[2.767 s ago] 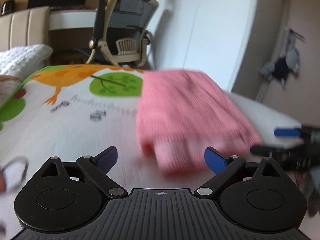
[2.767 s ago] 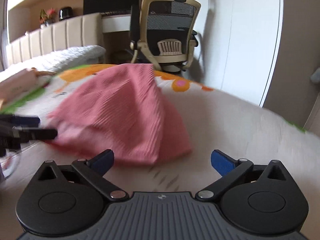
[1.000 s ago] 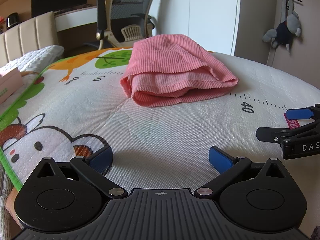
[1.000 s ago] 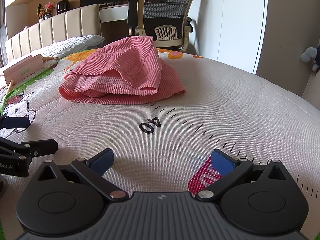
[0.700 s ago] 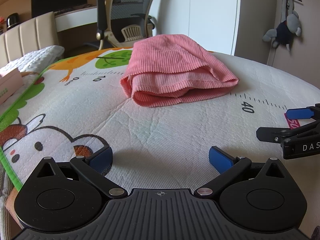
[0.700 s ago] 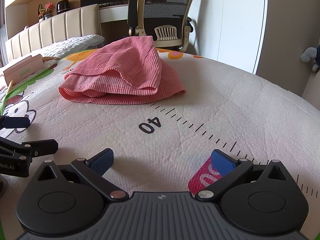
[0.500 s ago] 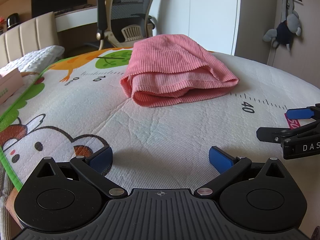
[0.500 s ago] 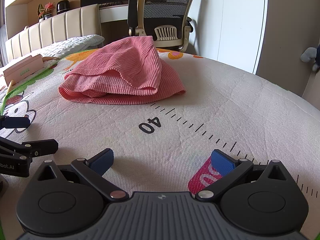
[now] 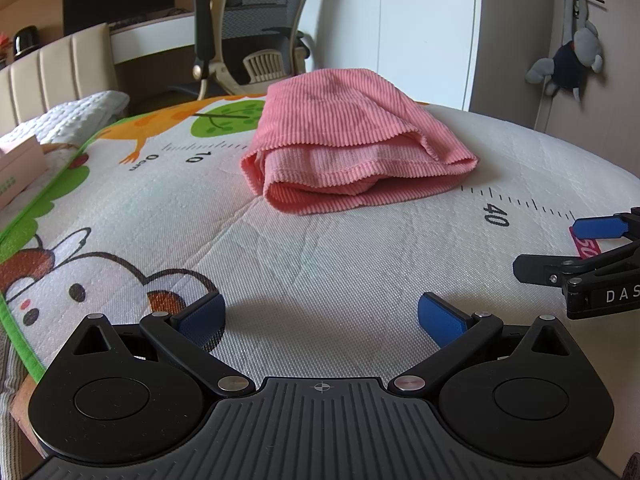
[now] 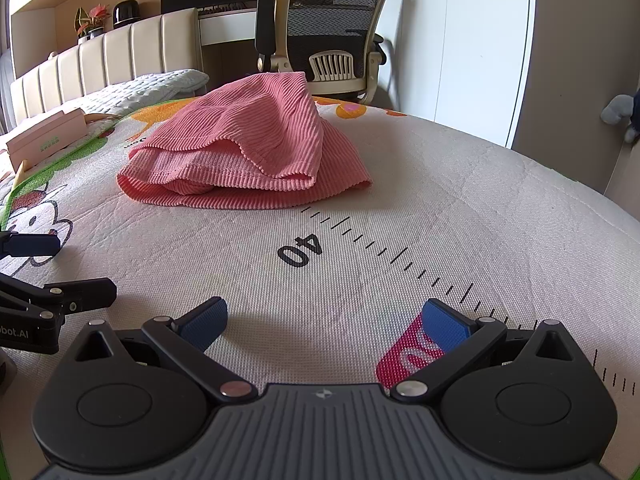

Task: Fold clothes

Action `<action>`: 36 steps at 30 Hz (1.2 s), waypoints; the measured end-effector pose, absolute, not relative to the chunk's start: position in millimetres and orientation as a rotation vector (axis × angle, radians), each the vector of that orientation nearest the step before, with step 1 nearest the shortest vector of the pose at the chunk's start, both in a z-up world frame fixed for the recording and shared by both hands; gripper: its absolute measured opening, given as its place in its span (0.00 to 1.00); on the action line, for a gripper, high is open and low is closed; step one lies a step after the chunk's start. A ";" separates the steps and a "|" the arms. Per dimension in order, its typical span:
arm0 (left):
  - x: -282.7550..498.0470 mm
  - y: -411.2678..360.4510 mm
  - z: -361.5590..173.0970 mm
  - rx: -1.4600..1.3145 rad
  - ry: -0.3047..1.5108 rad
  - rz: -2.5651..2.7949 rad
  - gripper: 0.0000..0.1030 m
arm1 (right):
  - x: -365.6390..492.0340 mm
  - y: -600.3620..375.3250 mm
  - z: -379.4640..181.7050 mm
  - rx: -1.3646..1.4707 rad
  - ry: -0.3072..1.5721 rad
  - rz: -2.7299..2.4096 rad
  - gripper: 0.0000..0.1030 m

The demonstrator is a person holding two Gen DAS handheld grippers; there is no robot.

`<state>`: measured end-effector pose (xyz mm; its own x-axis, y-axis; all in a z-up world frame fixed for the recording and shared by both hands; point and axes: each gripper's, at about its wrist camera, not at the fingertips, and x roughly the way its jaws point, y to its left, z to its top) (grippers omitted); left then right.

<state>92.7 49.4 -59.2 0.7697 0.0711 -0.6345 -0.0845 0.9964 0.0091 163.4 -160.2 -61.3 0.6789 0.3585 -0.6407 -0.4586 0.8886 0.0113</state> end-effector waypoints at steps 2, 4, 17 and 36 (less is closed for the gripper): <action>92.6 49.3 -59.2 -0.021 0.687 0.085 1.00 | 163.4 -160.2 -61.3 -0.155 0.685 0.461 1.00; 92.7 49.4 -59.2 -0.022 0.687 0.084 1.00 | 163.4 -160.2 -61.3 -0.155 0.685 0.461 1.00; 92.3 49.2 -59.2 -0.026 0.687 0.085 1.00 | 163.6 -160.0 -61.4 -0.155 0.685 0.461 1.00; 93.0 51.2 -57.5 -0.018 0.703 0.061 1.00 | 163.5 -160.0 -61.5 -0.156 0.686 0.461 1.00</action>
